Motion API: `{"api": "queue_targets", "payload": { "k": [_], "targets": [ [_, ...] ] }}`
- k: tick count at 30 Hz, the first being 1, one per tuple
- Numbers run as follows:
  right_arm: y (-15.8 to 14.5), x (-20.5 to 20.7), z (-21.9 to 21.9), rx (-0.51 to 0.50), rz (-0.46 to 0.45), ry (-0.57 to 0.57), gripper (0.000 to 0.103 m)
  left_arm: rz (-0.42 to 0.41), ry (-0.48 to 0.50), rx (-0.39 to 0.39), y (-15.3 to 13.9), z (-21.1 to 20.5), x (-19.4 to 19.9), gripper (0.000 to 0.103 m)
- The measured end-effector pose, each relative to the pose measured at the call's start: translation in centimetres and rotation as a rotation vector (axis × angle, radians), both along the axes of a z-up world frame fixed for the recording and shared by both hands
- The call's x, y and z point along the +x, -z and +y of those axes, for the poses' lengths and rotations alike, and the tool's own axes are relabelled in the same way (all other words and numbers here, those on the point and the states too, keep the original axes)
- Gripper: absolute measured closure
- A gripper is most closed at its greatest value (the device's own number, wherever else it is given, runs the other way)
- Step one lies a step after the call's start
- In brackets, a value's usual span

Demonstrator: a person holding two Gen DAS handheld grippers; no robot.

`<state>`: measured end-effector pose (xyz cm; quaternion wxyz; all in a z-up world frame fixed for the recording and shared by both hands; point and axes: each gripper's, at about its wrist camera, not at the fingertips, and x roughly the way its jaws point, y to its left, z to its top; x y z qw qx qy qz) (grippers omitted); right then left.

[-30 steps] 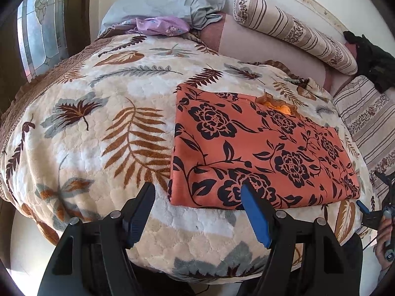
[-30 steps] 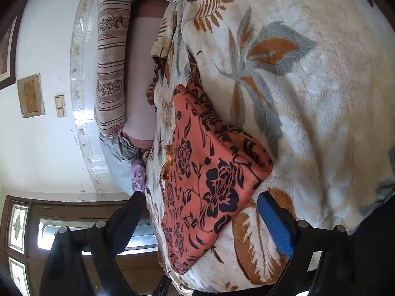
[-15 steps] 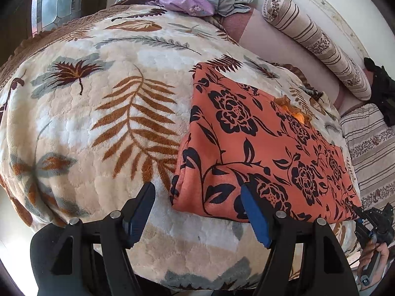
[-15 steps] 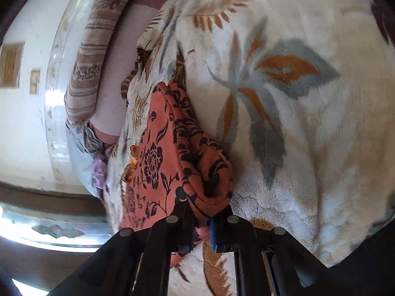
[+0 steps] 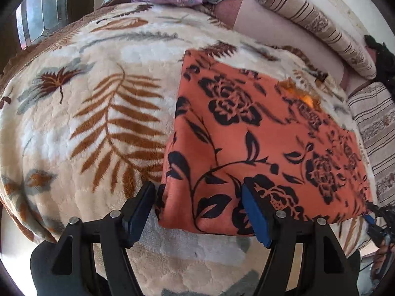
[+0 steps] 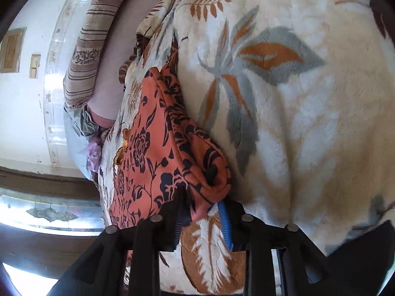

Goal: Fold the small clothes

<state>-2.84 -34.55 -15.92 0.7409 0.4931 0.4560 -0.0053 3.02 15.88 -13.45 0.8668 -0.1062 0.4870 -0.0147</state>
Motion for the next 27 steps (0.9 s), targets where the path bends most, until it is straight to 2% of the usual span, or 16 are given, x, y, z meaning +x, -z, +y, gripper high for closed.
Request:
{"api": "queue_targets", "payload": {
  "k": [2, 3, 4, 7, 10, 12, 15, 16, 17, 18, 19, 22, 23, 25, 26, 27],
  "targets": [
    [-2.0, -0.2, -0.6, -0.068, -0.020, -0.012, 0.059, -0.021, 0.017, 0.034, -0.7, -0.8, -0.1, 0.031],
    [-3.2, 0.1, -1.1, -0.091, -0.042, -0.005, 0.028, -0.025, 0.026, 0.038, -1.1, -1.0, -0.1, 0.031],
    [-4.3, 0.5, -1.5, -0.121, -0.063, 0.012, 0.004, -0.044, 0.032, 0.042, -1.6, -1.3, -0.1, 0.031],
    [-7.1, 4.7, -2.1, -0.229, -0.148, -0.048, 0.003, -0.089, 0.059, 0.052, -2.5, -1.9, 0.6, 0.031],
    [-7.0, 11.5, -1.8, -0.217, -0.151, -0.164, 0.005, -0.059, 0.044, 0.056, -1.5, -1.7, 1.8, 0.031],
    [-6.2, 15.6, -1.2, -0.267, -0.111, -0.218, 0.005, -0.041, 0.032, 0.042, -0.9, -1.5, 2.2, 0.031],
    [-4.3, 20.1, -0.4, -0.304, -0.049, -0.263, 0.010, -0.049, 0.040, 0.043, -0.9, -1.6, 1.9, 0.031],
    [-3.5, 21.3, -0.1, -0.295, -0.028, -0.292, 0.021, -0.049, 0.045, 0.045, -1.0, -1.6, 1.9, 0.031],
    [-2.5, 22.0, 0.3, -0.274, 0.004, -0.322, 0.038, -0.049, 0.050, 0.046, -1.0, -1.6, 1.9, 0.031],
    [-1.4, 22.5, 0.7, -0.262, 0.064, -0.337, 0.084, -0.047, 0.052, 0.046, -1.0, -1.5, 1.9, 0.031],
    [-1.1, 22.6, 0.9, -0.264, 0.079, -0.342, 0.088, -0.048, 0.053, 0.044, -1.3, -1.4, 1.8, 0.031],
    [-4.0, 20.8, 0.6, -0.311, -0.029, -0.271, 0.093, -0.110, 0.033, 0.043, -3.1, -0.7, 1.2, 0.031],
    [-3.2, 20.5, -0.3, -0.295, 0.003, -0.226, 0.093, -0.135, 0.026, 0.039, -3.5, -0.4, 1.0, 0.031],
    [-0.3, 20.6, -1.6, -0.254, 0.114, -0.183, 0.095, -0.104, 0.024, 0.029, -3.1, 0.2, 1.7, 0.031],
    [-0.1, 20.2, -2.0, -0.224, 0.085, -0.166, 0.095, -0.073, 0.013, 0.034, -2.7, 0.6, 2.0, 0.031],
    [-0.5, 19.8, -2.0, -0.212, 0.060, -0.156, 0.090, -0.058, -0.005, 0.027, -2.6, 1.1, 2.0, 0.031]
  ]
}}
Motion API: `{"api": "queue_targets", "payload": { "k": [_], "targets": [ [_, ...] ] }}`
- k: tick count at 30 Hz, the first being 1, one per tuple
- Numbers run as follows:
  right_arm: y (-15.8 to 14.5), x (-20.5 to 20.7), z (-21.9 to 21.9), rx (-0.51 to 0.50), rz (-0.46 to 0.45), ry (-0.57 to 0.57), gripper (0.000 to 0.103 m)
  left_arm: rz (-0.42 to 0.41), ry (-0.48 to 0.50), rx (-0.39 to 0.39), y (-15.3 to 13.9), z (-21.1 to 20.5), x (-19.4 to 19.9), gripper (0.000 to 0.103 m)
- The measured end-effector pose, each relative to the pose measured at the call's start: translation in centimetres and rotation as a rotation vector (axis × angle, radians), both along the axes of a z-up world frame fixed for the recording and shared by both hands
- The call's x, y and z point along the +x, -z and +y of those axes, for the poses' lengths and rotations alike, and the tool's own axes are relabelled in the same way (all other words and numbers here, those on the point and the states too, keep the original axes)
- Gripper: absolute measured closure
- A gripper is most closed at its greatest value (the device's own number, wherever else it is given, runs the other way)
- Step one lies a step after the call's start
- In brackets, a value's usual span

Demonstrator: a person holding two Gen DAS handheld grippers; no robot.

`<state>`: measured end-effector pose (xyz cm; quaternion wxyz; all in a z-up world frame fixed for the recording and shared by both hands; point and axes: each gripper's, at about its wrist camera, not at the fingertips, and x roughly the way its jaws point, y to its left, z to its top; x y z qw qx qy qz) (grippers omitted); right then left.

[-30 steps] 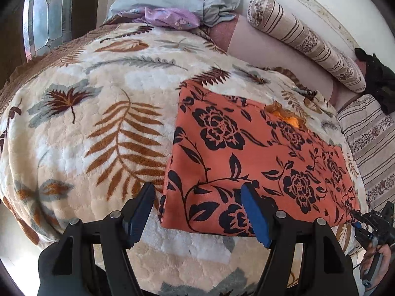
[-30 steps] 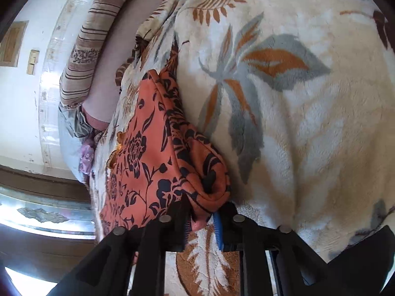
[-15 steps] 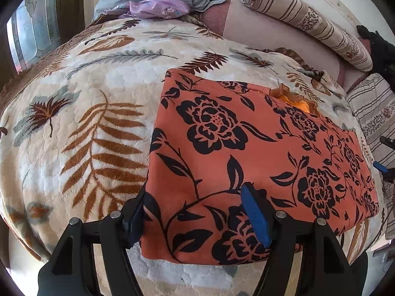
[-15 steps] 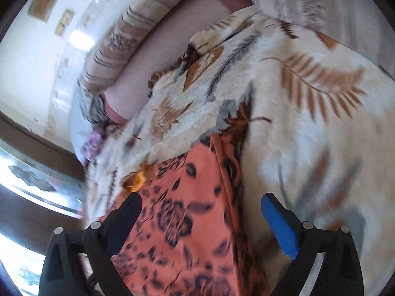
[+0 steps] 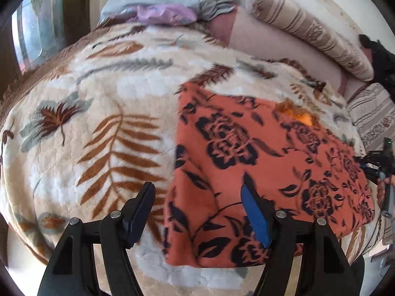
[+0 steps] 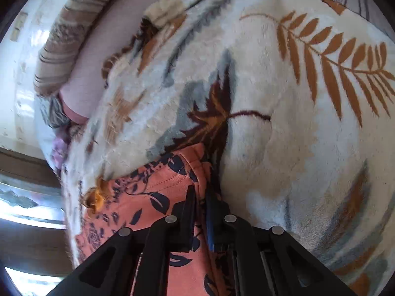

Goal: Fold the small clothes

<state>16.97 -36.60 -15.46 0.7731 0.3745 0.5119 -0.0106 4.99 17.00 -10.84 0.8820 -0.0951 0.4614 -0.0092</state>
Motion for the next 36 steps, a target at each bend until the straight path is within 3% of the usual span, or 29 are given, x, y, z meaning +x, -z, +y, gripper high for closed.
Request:
{"api": "queue_targets", "payload": {
  "k": [2, 5, 6, 7, 11, 12, 13, 14, 15, 17, 18, 20, 22, 25, 27, 28, 29, 30, 32, 36],
  "targets": [
    [-1.1, -0.8, 0.2, -0.013, 0.008, 0.009, 0.079, -0.023, -0.033, -0.042, -0.3, 1.2, -0.6, 0.031],
    [-4.3, -2.8, 1.0, -0.077, -0.050, 0.009, 0.045, -0.032, -0.035, -0.059, -1.0, 2.4, -0.8, 0.031],
    [-5.7, -3.4, 1.7, -0.093, -0.087, 0.007, 0.027, -0.040, -0.034, -0.064, -1.3, 2.5, -0.7, 0.031],
    [-7.0, -4.4, 2.3, -0.103, -0.127, 0.009, 0.024, -0.045, -0.028, -0.084, -1.6, 2.8, -0.6, 0.031],
    [-10.4, -8.3, 7.4, 0.002, -0.264, -0.127, 0.024, 0.000, -0.007, -0.197, -0.5, 3.5, 1.1, 0.031],
    [-10.4, -9.3, 8.9, 0.018, -0.281, -0.171, 0.024, 0.057, 0.007, -0.232, 0.8, 3.5, 1.9, 0.055],
    [-9.9, -10.1, 10.4, 0.030, -0.288, -0.221, 0.024, 0.129, 0.002, -0.256, 2.3, 3.4, 2.4, 0.085],
    [-8.9, -10.5, 11.6, 0.031, -0.275, -0.259, 0.024, 0.168, -0.004, -0.288, 3.4, 3.5, 2.8, 0.085],
    [-7.5, -10.8, 12.3, 0.017, -0.236, -0.278, 0.023, 0.148, 0.006, -0.280, 3.2, 3.4, 2.8, 0.085],
    [-3.3, -11.2, 12.6, -0.039, -0.070, -0.259, 0.023, 0.110, 0.062, -0.207, 1.4, 2.4, 2.8, 0.085],
    [-2.1, -11.6, 12.2, -0.013, -0.059, -0.242, 0.024, 0.077, 0.092, -0.181, 0.5, 1.9, 2.8, 0.084],
    [-2.7, -12.5, 11.7, -0.003, -0.130, -0.218, 0.024, 0.033, 0.124, -0.142, -1.0, 1.4, 3.4, 0.078],
    [-2.9, -12.7, 11.6, 0.002, -0.120, -0.223, 0.024, 0.002, 0.106, -0.127, -1.5, 1.6, 4.8, 0.047],
    [-3.0, -12.5, 11.3, 0.010, -0.120, -0.226, 0.023, -0.006, 0.051, -0.165, -1.0, 2.5, 8.2, 0.043],
    [-2.8, -12.3, 11.4, 0.004, -0.128, -0.239, 0.022, -0.012, 0.072, -0.209, -0.5, 2.7, 10.5, 0.050],
    [-2.7, -12.0, 11.7, -0.001, -0.130, -0.247, 0.022, -0.003, 0.101, -0.202, 0.1, 2.3, 11.8, 0.083],
    [-2.5, -12.0, 11.8, -0.006, -0.131, -0.255, 0.022, 0.042, 0.102, -0.145, 1.1, 1.8, 12.9, 0.102],
    [-2.3, -12.0, 12.0, -0.008, -0.131, -0.263, 0.022, 0.096, 0.093, -0.135, 2.4, 1.9, 14.4, 0.100],
    [-1.8, -11.9, 12.3, -0.003, -0.125, -0.268, 0.022, 0.106, 0.097, -0.177, 3.0, 2.2, 15.7, 0.100],
    [-1.6, -11.7, 11.9, 0.031, -0.119, -0.263, 0.022, 0.069, 0.158, -0.012, 2.0, 0.4, 15.6, 0.098]
  ]
}}
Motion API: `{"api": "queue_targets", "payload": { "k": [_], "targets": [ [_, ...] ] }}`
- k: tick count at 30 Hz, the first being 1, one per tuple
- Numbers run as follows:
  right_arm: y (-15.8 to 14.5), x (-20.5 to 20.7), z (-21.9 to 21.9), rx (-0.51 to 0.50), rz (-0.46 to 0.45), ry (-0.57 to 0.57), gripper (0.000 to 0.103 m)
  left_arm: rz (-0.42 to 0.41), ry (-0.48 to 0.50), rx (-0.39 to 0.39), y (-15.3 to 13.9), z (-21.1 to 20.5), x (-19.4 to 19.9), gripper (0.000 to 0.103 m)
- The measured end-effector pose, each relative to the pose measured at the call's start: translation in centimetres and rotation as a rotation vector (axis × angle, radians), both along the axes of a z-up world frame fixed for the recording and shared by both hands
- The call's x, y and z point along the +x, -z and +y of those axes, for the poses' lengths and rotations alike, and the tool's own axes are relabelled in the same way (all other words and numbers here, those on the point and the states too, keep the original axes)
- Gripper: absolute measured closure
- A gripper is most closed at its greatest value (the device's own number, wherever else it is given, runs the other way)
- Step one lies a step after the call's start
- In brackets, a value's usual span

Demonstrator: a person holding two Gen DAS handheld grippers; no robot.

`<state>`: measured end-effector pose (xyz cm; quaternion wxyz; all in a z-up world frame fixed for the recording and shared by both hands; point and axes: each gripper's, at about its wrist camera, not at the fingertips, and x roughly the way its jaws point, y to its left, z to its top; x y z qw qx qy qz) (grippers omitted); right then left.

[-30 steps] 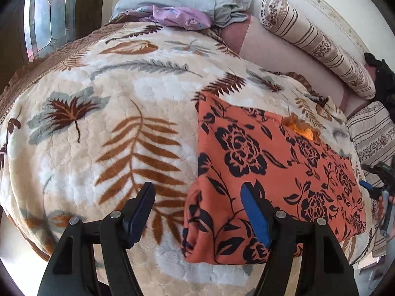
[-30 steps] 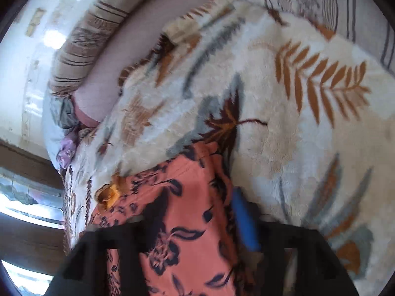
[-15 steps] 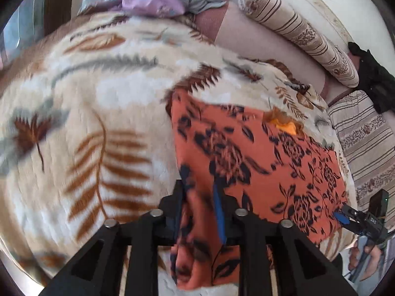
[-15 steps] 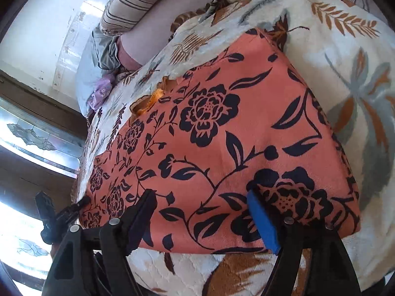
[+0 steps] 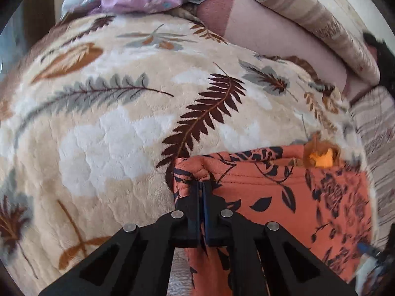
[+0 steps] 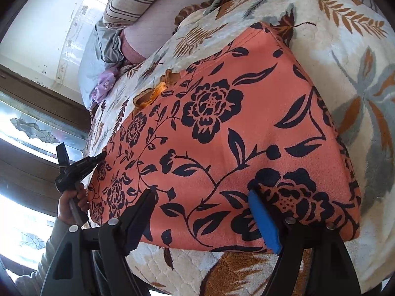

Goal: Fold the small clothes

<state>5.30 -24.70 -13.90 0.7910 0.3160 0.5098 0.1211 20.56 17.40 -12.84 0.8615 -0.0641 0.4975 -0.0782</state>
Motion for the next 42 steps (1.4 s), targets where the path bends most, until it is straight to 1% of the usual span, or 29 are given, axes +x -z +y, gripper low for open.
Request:
{"api": "queue_targets", "payload": {
  "k": [3, 5, 6, 7, 8, 10, 12, 13, 15, 16, 18, 19, 20, 21, 23, 26, 30, 34, 42],
  "targets": [
    [0.1, -0.1, -0.3, 0.019, -0.006, 0.013, 0.022, -0.020, -0.004, 0.048, -0.5, -0.3, -1.1, 0.096],
    [0.0, -0.2, -0.5, 0.034, -0.002, 0.022, 0.022, -0.045, -0.013, 0.114, -1.6, -0.8, -2.4, 0.079],
    [-0.1, -0.4, -0.8, 0.052, 0.003, 0.035, 0.022, -0.073, -0.016, 0.142, -2.6, -0.9, -3.4, 0.063],
    [-0.2, -0.7, -1.3, 0.078, 0.009, 0.064, 0.022, -0.116, -0.012, 0.147, -3.7, -1.1, -4.8, 0.053],
    [-0.3, -1.1, -2.0, 0.104, 0.017, 0.096, 0.022, -0.161, -0.006, 0.135, -4.8, -1.3, -6.4, 0.050],
    [-0.7, -2.6, -3.2, 0.169, 0.010, 0.173, 0.022, -0.237, 0.003, 0.115, -6.6, -2.1, -10.0, 0.038],
    [-1.1, -4.6, -4.2, 0.224, -0.013, 0.245, 0.022, -0.281, 0.016, 0.106, -7.2, -3.1, -12.9, 0.034],
    [-0.9, -5.8, -4.6, 0.256, -0.013, 0.279, 0.022, -0.282, 0.018, 0.107, -7.0, -3.7, -13.9, 0.034],
    [0.1, -7.9, -5.2, 0.322, 0.006, 0.340, 0.022, -0.258, 0.032, 0.115, -5.9, -5.1, -15.4, 0.034],
    [0.8, -8.7, -5.6, 0.346, 0.019, 0.368, 0.022, -0.233, 0.035, 0.121, -4.9, -5.8, -15.6, 0.034],
    [2.2, -10.0, -6.4, 0.380, 0.054, 0.423, 0.022, -0.152, 0.043, 0.146, -3.0, -7.1, -15.5, 0.034],
    [2.6, -10.3, -6.9, 0.400, 0.059, 0.447, 0.022, -0.124, 0.047, 0.154, -2.4, -7.7, -15.5, 0.034],
    [2.8, -10.6, -7.3, 0.427, 0.047, 0.465, 0.022, -0.118, 0.039, 0.160, -2.2, -8.2, -15.7, 0.034],
    [2.7, -10.6, -7.7, 0.434, 0.038, 0.481, 0.022, -0.122, 0.031, 0.158, -2.4, -8.5, -16.1, 0.034],
    [2.7, -10.3, -8.6, 0.427, 0.016, 0.512, 0.022, -0.122, 0.036, 0.142, -3.1, -9.4, -16.5, 0.034],
    [2.8, -9.0, -9.5, 0.424, 0.001, 0.524, 0.022, -0.132, 0.038, 0.168, -4.1, -10.5, -16.8, 0.034],
    [2.7, -7.8, -9.9, 0.411, -0.014, 0.519, 0.021, -0.135, 0.042, 0.168, -4.8, -11.4, -17.0, 0.034],
    [2.6, -7.2, -10.2, 0.389, -0.025, 0.509, 0.021, -0.131, 0.058, 0.185, -4.8, -12.3, -16.9, 0.034],
    [3.2, -7.4, -10.3, 0.411, -0.052, 0.492, 0.022, -0.130, 0.086, 0.210, -4.9, -14.1, -16.5, 0.034]
  ]
}}
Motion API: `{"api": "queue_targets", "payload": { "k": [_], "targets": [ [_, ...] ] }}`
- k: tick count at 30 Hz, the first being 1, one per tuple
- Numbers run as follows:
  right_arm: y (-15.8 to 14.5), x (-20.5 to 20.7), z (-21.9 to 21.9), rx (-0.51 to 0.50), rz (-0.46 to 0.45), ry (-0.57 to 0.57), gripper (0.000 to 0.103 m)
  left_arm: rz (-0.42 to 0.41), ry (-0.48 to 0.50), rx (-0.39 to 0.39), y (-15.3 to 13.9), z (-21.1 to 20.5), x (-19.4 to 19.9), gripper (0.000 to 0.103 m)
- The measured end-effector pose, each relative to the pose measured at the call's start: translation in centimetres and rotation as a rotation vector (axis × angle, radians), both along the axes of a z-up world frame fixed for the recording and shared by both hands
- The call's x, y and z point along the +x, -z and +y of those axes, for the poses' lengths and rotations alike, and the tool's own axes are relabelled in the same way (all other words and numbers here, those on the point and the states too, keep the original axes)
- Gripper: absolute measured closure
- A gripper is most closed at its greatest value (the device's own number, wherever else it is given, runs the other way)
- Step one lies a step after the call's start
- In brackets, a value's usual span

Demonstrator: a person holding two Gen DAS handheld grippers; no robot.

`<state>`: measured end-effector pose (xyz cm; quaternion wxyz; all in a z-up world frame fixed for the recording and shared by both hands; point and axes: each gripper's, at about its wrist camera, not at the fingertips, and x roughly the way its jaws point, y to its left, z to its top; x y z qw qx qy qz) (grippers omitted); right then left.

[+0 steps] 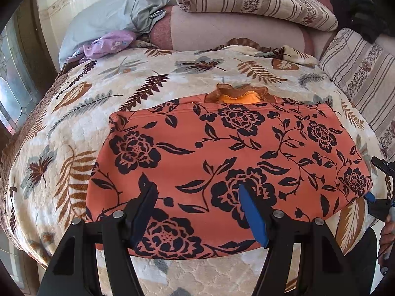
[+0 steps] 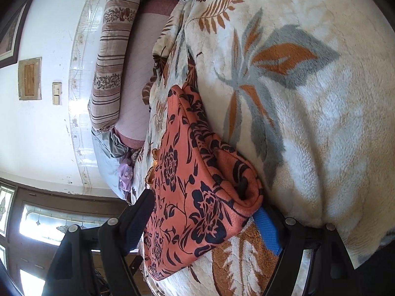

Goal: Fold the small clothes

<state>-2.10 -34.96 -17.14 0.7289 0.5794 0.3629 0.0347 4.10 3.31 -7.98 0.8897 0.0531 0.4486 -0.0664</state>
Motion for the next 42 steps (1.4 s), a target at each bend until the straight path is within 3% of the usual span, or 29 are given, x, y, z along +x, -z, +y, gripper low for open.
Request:
{"api": "queue_targets", "payload": {
  "k": [12, 15, 17, 19, 20, 22, 23, 25, 26, 27, 28, 29, 30, 34, 38, 40, 42],
  "targets": [
    [-0.2, 0.3, 0.2, -0.021, 0.026, -0.026, 0.022, -0.033, 0.026, -0.024, -0.8, -1.3, 0.4, 0.034],
    [-0.6, 0.8, 0.4, -0.052, 0.054, -0.046, 0.024, -0.009, 0.035, -0.024, 1.3, -1.7, 1.2, 0.033],
    [-1.0, 1.2, 0.6, -0.092, 0.084, -0.042, 0.032, 0.120, 0.055, 0.108, 5.8, -2.6, 2.6, 0.032],
    [-1.4, 1.8, 1.0, -0.144, 0.132, -0.051, 0.073, 0.058, 0.062, 0.130, 5.3, -2.9, 1.7, 0.033],
    [-1.6, 2.0, 1.1, -0.141, 0.140, -0.052, 0.073, 0.057, 0.072, 0.103, 4.1, -3.0, 1.3, 0.034],
    [-2.3, 2.3, 1.3, -0.168, 0.130, -0.051, 0.070, -0.025, 0.104, 0.006, 1.5, -2.8, 0.1, 0.032],
    [-2.3, 2.5, 1.5, -0.182, 0.138, -0.051, 0.069, -0.065, 0.115, -0.005, 0.9, -2.9, -0.3, 0.030],
    [-1.5, 3.0, 1.7, -0.143, 0.157, -0.034, 0.027, -0.033, 0.106, 0.029, 2.1, -3.2, 0.3, 0.024],
    [-1.5, 3.3, 1.8, -0.131, 0.136, -0.021, 0.024, 0.057, 0.119, 0.050, 4.1, -3.5, 1.2, 0.024],
    [-1.9, 3.8, 2.0, -0.163, 0.146, -0.033, 0.024, 0.094, 0.126, 0.068, 5.6, -3.6, 1.6, 0.021],
    [-2.3, 4.5, 2.3, -0.204, 0.152, -0.058, 0.035, 0.032, 0.133, 0.064, 5.2, -3.6, 1.1, 0.020],
    [-2.9, 5.2, 2.7, -0.254, 0.152, -0.081, 0.054, 0.040, 0.135, 0.058, 4.7, -3.6, 1.0, 0.021],
    [-3.4, 5.9, 3.1, -0.297, 0.180, -0.103, 0.091, 0.051, 0.137, 0.015, 4.1, -3.2, 1.0, 0.021],
    [-8.3, 8.4, 6.4, -0.446, 0.128, -0.153, 0.092, 0.052, 0.066, -0.177, 2.5, 0.7, 0.8, 0.021],
    [-16.6, 9.9, 15.2, -0.635, -0.067, -0.287, 0.092, -0.034, -0.098, -0.394, 0.0, 8.7, -0.8, 0.021],
    [-18.5, 10.0, 21.1, -0.691, -0.150, -0.393, 0.092, -0.058, -0.184, -0.462, -0.5, 12.9, -1.8, 0.021],
    [-17.9, 9.9, 26.6, -0.732, -0.187, -0.510, 0.092, -0.069, -0.249, -0.508, -0.4, 16.6, -2.9, 0.021]
  ]
}}
